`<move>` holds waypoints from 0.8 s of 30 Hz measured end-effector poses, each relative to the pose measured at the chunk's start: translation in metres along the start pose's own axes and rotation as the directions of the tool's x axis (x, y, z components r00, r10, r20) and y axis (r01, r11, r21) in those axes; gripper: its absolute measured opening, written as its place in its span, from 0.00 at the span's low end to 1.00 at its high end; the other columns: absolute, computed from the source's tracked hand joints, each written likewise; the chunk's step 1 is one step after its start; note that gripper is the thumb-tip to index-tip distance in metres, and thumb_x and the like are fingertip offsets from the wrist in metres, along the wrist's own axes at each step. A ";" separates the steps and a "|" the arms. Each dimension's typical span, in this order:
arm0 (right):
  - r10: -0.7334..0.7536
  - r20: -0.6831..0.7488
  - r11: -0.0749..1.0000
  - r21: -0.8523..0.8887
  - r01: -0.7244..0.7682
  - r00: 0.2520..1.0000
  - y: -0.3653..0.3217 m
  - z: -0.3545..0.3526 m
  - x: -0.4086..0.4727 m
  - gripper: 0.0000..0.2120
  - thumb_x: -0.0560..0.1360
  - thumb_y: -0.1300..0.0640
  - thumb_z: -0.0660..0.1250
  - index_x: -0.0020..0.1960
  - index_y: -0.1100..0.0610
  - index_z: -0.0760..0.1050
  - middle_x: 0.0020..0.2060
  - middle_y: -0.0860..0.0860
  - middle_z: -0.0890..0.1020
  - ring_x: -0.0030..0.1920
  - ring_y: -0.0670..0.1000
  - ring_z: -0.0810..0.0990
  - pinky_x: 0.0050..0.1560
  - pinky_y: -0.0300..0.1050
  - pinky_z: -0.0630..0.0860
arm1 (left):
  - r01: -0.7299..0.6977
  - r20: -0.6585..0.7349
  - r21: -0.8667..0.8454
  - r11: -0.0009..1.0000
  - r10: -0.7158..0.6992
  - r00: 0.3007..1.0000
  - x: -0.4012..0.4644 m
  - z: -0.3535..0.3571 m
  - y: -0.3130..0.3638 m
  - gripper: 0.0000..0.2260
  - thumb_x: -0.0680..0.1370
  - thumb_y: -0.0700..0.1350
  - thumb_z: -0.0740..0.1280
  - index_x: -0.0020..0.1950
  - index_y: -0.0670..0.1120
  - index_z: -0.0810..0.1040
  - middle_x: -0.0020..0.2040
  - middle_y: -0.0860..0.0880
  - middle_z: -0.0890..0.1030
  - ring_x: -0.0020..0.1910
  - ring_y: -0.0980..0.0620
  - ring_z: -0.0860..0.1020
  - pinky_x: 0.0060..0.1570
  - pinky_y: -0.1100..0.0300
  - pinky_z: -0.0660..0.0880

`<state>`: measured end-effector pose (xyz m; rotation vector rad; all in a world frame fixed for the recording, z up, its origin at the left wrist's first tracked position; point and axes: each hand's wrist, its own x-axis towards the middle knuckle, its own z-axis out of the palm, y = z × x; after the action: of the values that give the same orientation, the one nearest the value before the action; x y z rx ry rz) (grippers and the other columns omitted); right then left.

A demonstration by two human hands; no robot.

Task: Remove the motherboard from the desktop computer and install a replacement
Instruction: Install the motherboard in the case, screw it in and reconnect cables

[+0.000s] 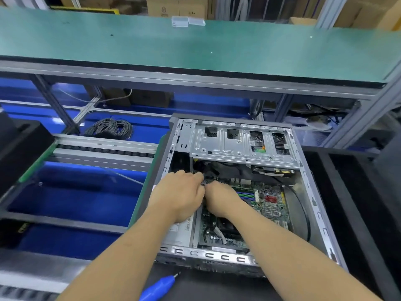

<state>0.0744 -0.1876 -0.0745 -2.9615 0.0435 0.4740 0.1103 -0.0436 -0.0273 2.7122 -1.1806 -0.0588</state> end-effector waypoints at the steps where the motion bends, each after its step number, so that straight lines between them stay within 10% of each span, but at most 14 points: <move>1: -0.017 -0.006 1.000 -0.011 0.016 1.000 0.001 0.000 -0.001 0.06 0.73 0.67 0.62 0.42 0.57 0.73 0.40 0.55 0.78 0.41 0.59 0.77 0.40 0.47 0.68 | -0.003 -0.002 0.002 1.000 0.003 1.000 0.000 0.001 -0.001 0.10 0.81 0.51 0.50 0.43 0.51 0.67 0.37 0.53 0.73 0.42 0.49 0.70 0.42 0.53 0.61; 6: -0.054 -0.164 0.996 0.056 0.063 0.985 0.003 -0.002 -0.003 0.06 0.71 0.65 0.63 0.37 0.57 0.71 0.35 0.53 0.75 0.39 0.58 0.77 0.38 0.47 0.70 | -0.001 -0.022 -0.004 1.000 0.001 1.000 0.000 0.002 -0.001 0.10 0.80 0.51 0.50 0.39 0.53 0.62 0.35 0.54 0.68 0.40 0.49 0.68 0.42 0.53 0.60; 13: 0.440 -0.268 0.846 0.443 -0.296 0.857 0.031 -0.007 0.001 0.23 0.78 0.44 0.68 0.31 0.58 0.71 0.28 0.52 0.73 0.29 0.53 0.73 0.30 0.44 0.70 | 0.001 -0.030 0.000 1.000 -0.001 1.000 0.000 0.003 -0.001 0.12 0.80 0.51 0.50 0.36 0.53 0.58 0.33 0.54 0.66 0.39 0.48 0.68 0.42 0.53 0.59; 18: 0.002 -0.308 0.911 0.392 0.125 0.951 0.023 -0.018 -0.027 0.09 0.77 0.49 0.65 0.44 0.53 0.80 0.37 0.47 0.80 0.40 0.50 0.78 0.43 0.48 0.77 | -0.008 -0.031 -0.002 1.000 0.008 1.000 0.001 0.003 -0.003 0.11 0.80 0.51 0.50 0.38 0.53 0.59 0.34 0.54 0.66 0.40 0.49 0.68 0.42 0.53 0.60; 21: -0.335 -0.066 0.942 0.007 0.336 0.940 0.016 -0.015 -0.044 0.13 0.76 0.46 0.64 0.48 0.53 0.81 0.47 0.49 0.79 0.52 0.52 0.72 0.54 0.53 0.73 | -0.013 -0.021 -0.001 1.000 0.013 1.000 0.000 0.002 -0.002 0.12 0.80 0.51 0.50 0.37 0.53 0.59 0.34 0.54 0.68 0.40 0.49 0.69 0.42 0.53 0.62; 24: -0.322 0.234 0.901 -0.222 0.373 0.918 0.011 -0.005 -0.044 0.14 0.76 0.45 0.65 0.53 0.54 0.80 0.54 0.51 0.77 0.60 0.54 0.67 0.65 0.62 0.62 | -0.005 -0.025 0.006 1.000 0.005 1.000 0.000 0.001 -0.001 0.11 0.81 0.50 0.51 0.39 0.52 0.63 0.35 0.53 0.70 0.40 0.48 0.70 0.42 0.52 0.62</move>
<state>0.0332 -0.1991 -0.0576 -3.0537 -0.6088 0.7593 0.1114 -0.0432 -0.0287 2.7066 -1.1826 -0.0211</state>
